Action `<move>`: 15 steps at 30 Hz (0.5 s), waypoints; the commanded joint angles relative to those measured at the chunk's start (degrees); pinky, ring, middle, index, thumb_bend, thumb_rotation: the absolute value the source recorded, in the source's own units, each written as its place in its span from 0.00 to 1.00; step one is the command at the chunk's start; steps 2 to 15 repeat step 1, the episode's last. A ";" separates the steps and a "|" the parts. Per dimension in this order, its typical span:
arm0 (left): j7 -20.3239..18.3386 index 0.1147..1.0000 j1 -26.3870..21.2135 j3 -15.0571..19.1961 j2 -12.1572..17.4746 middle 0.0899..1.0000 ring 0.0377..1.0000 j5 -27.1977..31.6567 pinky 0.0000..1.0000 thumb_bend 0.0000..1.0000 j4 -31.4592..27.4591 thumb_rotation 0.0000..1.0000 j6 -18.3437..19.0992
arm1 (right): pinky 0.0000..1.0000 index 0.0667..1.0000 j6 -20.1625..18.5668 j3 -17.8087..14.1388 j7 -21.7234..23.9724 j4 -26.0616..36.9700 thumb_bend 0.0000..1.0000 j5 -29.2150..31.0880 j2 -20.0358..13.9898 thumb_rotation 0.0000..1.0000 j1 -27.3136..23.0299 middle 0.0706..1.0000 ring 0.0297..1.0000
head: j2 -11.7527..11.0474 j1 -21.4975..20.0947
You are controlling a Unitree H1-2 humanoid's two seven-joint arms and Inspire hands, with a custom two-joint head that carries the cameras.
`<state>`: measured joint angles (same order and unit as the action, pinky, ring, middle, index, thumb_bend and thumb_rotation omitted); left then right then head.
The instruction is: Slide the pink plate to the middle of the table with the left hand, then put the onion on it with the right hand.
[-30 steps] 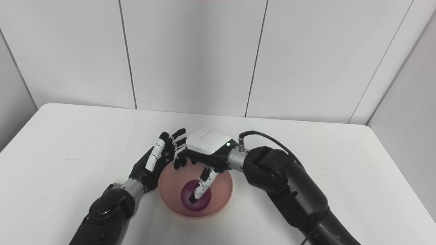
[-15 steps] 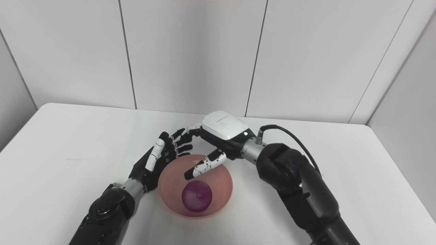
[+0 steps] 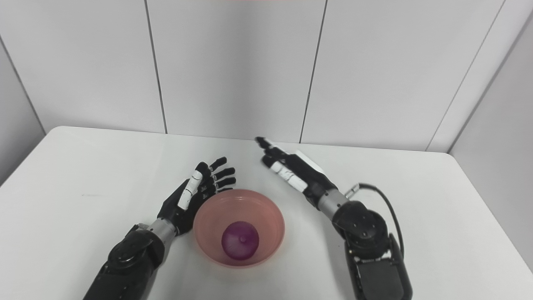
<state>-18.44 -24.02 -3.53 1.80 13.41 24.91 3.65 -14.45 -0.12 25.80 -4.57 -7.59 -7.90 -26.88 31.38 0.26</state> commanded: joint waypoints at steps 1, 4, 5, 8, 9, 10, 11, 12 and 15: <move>0.59 0.92 2.49 -0.45 0.68 0.88 0.87 -1.29 0.84 0.80 3.35 0.90 5.24 | 1.00 1.00 -1.33 -2.34 -4.45 0.84 1.00 2.72 1.74 1.00 -1.13 1.00 1.00 | 0.01 0.02; 0.59 0.92 2.49 -0.45 0.68 0.88 0.87 -1.29 0.84 0.80 3.35 0.90 5.24 | 1.00 1.00 -1.33 -2.34 -4.45 0.84 1.00 2.72 1.74 1.00 -1.13 1.00 1.00 | 0.01 0.02; 0.59 0.92 2.49 -0.45 0.68 0.88 0.87 -1.29 0.84 0.80 3.35 0.90 5.24 | 1.00 1.00 -1.33 -2.34 -4.45 0.84 1.00 2.72 1.74 1.00 -1.13 1.00 1.00 | 0.01 0.02; 0.59 0.92 2.49 -0.45 0.68 0.88 0.87 -1.29 0.84 0.80 3.35 0.90 5.24 | 1.00 1.00 -1.33 -2.34 -4.45 0.84 1.00 2.72 1.74 1.00 -1.13 1.00 1.00 | 0.01 0.02; 0.59 0.92 2.49 -0.45 0.68 0.88 0.87 -1.29 0.84 0.80 3.35 0.90 5.24 | 1.00 1.00 -1.33 -2.34 -4.45 0.84 1.00 2.72 1.74 1.00 -1.13 1.00 1.00 | 0.01 0.02; 0.59 0.92 2.49 -0.45 0.68 0.88 0.87 -1.29 0.84 0.80 3.35 0.90 5.24 | 1.00 1.00 -1.33 -2.34 -4.45 0.84 1.00 2.72 1.74 1.00 -1.13 1.00 1.00 | 0.01 0.02; 0.59 0.92 2.49 -0.45 0.68 0.88 0.87 -1.29 0.84 0.80 3.35 0.90 5.24 | 1.00 1.00 -1.33 -2.34 -4.45 0.84 1.00 2.72 1.74 1.00 -1.13 1.00 1.00 | 0.01 0.02; 0.59 0.92 2.49 -0.45 0.68 0.88 0.87 -1.29 0.84 0.80 3.35 0.90 5.24 | 1.00 1.00 -1.33 -2.34 -4.45 0.84 1.00 2.72 1.74 1.00 -1.13 1.00 1.00 | 0.01 0.02; 0.59 0.92 2.49 -0.45 0.68 0.88 0.87 -1.29 0.84 0.80 3.35 0.90 5.24 | 1.00 1.00 -1.33 -2.34 -4.45 0.84 1.00 2.72 1.74 1.00 -1.13 1.00 1.00 | 0.01 0.02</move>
